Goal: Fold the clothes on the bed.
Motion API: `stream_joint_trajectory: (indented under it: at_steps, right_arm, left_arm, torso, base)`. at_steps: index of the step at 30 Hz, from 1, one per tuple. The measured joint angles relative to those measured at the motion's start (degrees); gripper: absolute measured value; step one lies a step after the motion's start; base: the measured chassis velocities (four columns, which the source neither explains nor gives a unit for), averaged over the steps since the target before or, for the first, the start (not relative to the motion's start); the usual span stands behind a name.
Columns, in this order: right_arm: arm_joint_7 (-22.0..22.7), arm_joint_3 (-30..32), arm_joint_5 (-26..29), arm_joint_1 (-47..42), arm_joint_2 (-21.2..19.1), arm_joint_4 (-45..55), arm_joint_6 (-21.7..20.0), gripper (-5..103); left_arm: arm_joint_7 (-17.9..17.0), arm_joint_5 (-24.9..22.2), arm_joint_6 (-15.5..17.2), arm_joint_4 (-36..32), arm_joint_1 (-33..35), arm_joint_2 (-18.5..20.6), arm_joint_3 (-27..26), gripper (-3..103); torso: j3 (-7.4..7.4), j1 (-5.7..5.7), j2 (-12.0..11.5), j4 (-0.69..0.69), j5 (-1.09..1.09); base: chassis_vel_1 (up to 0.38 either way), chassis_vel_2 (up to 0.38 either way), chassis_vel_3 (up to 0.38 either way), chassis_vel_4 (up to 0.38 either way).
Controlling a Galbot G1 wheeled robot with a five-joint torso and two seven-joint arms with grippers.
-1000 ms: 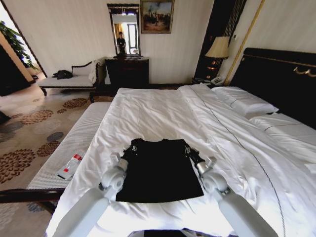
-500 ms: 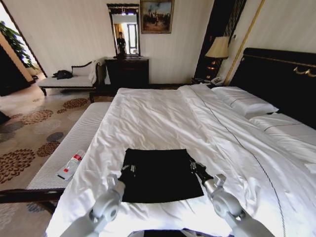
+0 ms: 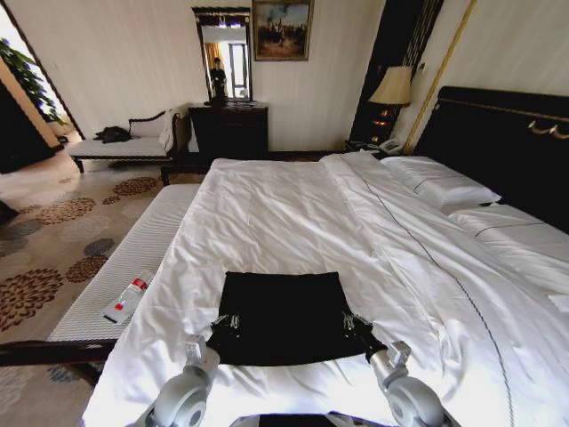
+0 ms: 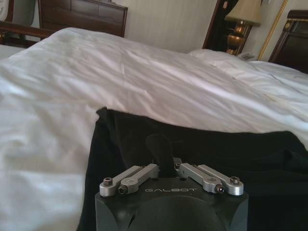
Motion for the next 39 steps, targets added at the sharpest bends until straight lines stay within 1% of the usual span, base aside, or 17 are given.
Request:
stream_joint_trajectory:
  at_steps: [7,9,11,12,14,16,19,22,23,24,26,28,31,32,33,36,39]
  right_arm:
    - [-0.3,0.4,-1.2,-1.4,0.6,-0.5,1.4,1]
    - [-0.4,0.4,-1.5,-1.8,0.6,-0.5,1.8,-1]
    - [-0.5,0.5,-2.1,-2.9,0.6,-0.1,2.3,9]
    - [-0.6,0.6,-2.4,-3.5,0.5,0.3,2.6,9]
    - [-0.6,0.8,-2.6,-3.9,0.5,0.6,2.8,15]
    - [-0.9,1.4,-3.0,-5.9,0.4,1.8,3.6,26]
    - [-1.2,1.8,-3.5,-7.2,0.4,2.6,4.3,32]
    - [-1.5,3.4,-3.8,-10.6,0.2,5.4,5.6,48]
    - [-1.5,3.4,-3.8,-10.6,0.2,5.4,5.6,48]
    - [-1.5,3.8,-3.5,-11.0,0.0,5.9,5.7,54]
    - [-1.2,5.5,-0.8,-10.5,-0.9,7.6,5.2,59]
    - [-0.8,6.1,1.1,-9.3,-1.5,7.9,4.2,64]
    - [0.9,7.4,9.6,-3.6,-3.9,7.4,-0.5,81]
    - [1.6,7.6,13.3,-1.1,-4.9,6.9,-2.7,81]
    - [1.6,7.6,13.3,-1.1,-4.9,6.9,-2.7,81]
    - [2.8,7.2,21.2,6.3,-7.3,4.4,-8.6,96]
    - [3.2,5.9,24.8,11.0,-8.1,1.3,-11.6,99]
  left_arm:
    - [-0.1,3.3,-0.4,1.1,2.7,-1.2,0.7,-1]
    - [-0.6,3.4,-0.2,1.1,3.2,-1.2,0.7,2]
    - [-1.3,3.4,0.6,0.6,4.3,-1.0,0.3,13]
    - [-1.4,3.9,0.7,0.2,4.9,-0.7,0.1,19]
    - [-1.4,4.3,0.8,-0.1,5.4,-0.5,-0.1,19]
    - [-1.4,5.5,0.8,-1.4,7.0,0.1,-0.6,29]
    - [-1.4,6.1,0.5,-2.1,8.3,0.4,-1.1,34]
    - [-1.3,7.7,-1.2,-4.7,12.8,1.5,-3.6,50]
    - [-1.3,7.7,-1.2,-4.7,12.8,1.5,-3.6,50]
    - [-1.2,7.9,-1.5,-5.3,13.5,1.8,-4.3,56]
    - [-1.1,6.7,-1.8,-6.4,13.7,2.3,-6.6,67]
    - [-1.3,5.5,-1.7,-6.4,12.6,2.5,-7.3,67]
    - [-2.4,-0.5,-0.3,-4.3,5.4,3.0,-8.2,83]
    - [-2.8,-2.3,0.2,-3.2,2.7,3.2,-8.0,89]
    - [-2.8,-2.3,0.2,-3.2,2.7,3.2,-8.0,89]
    - [-3.0,-7.0,1.4,1.7,-5.0,4.8,-6.1,99]
    - [-3.0,-9.7,2.0,4.9,-9.5,5.9,-4.8,100]
  torso:
    - [0.00,0.01,0.0,0.01,0.00]
    - [0.00,0.00,0.0,0.01,0.00]
    - [0.00,0.00,0.0,0.00,0.00]
    - [0.00,0.00,0.0,0.00,0.00]
    - [0.00,0.00,0.0,0.00,0.00]
    - [0.00,0.00,0.0,0.00,0.00]
    - [0.00,0.00,0.0,0.00,0.00]
    - [0.00,0.00,0.0,0.00,0.00]
    - [0.00,0.00,0.0,0.00,0.00]
    - [0.00,0.00,0.0,0.00,0.00]
    - [0.00,-0.01,0.0,0.00,0.00]
    - [0.00,-0.01,0.0,0.00,0.00]
    - [0.01,0.00,0.0,0.01,-0.01]
    - [0.01,0.01,0.0,0.00,0.00]
    - [0.01,0.01,0.0,0.00,0.00]
    - [0.02,0.03,0.0,0.00,0.00]
    - [0.02,0.02,0.0,0.00,0.01]
  base:
    - [0.000,0.000,0.000,0.000]
    - [0.000,0.000,0.000,0.000]
    - [0.000,0.000,0.000,0.000]
    - [0.000,0.000,0.000,0.000]
    - [0.000,0.000,0.000,0.000]
    - [0.000,0.000,0.000,0.000]
    - [0.000,0.000,0.000,0.000]
    - [0.000,0.000,0.000,0.000]
    - [0.000,0.000,0.000,0.000]
    - [0.000,0.000,0.000,0.000]
    - [0.000,0.000,0.000,0.000]
    - [0.000,0.000,0.000,0.000]
    - [0.000,0.000,0.000,0.000]
    - [0.000,0.000,0.000,0.000]
    - [0.000,0.000,0.000,0.000]
    - [0.000,0.000,0.000,0.000]
    - [0.000,0.000,0.000,0.000]
